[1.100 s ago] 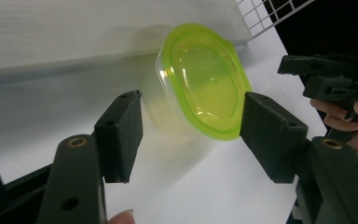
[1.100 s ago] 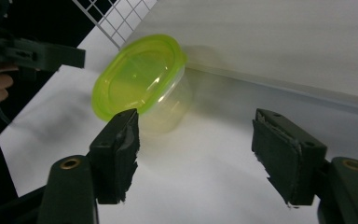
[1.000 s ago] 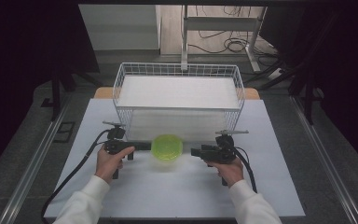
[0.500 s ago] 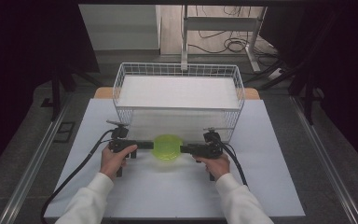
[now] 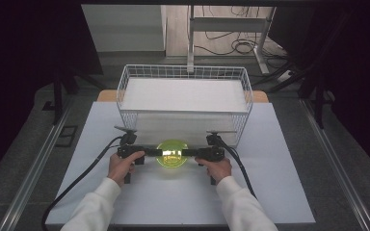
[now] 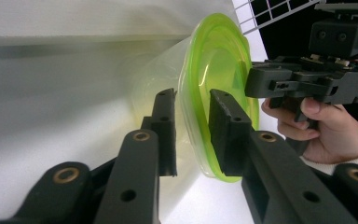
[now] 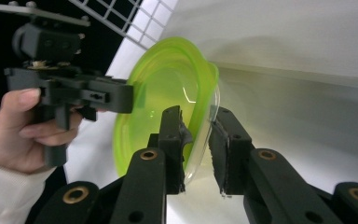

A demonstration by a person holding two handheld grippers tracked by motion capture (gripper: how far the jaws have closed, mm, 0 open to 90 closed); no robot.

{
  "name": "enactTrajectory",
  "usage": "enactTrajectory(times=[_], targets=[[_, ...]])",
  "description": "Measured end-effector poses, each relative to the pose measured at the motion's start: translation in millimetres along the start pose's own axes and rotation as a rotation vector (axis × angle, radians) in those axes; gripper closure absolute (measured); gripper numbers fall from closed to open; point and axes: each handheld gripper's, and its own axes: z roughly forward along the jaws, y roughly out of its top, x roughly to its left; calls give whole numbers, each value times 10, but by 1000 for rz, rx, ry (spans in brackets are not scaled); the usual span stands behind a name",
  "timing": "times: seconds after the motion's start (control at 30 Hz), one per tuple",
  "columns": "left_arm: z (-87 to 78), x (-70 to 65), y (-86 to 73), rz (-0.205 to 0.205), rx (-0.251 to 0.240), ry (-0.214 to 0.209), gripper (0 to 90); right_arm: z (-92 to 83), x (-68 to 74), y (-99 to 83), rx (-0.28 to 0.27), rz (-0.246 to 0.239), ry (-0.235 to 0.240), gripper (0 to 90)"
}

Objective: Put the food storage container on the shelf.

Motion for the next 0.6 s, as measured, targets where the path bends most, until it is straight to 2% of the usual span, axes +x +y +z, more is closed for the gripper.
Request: enactTrajectory(times=[0.23, 0.43, 0.6], targets=[[-23, -31, -12, 7, 0, 7, 774, -37, 29, -14, 4, 16, 7, 772], [-49, -96, -32, 9, -16, -5, 792, -77, 53, -27, -7, -9, -8, 803], [-94, -152, -43, 19, -24, -21, 792, -144, 107, -19, -23, -29, 2, 804]])
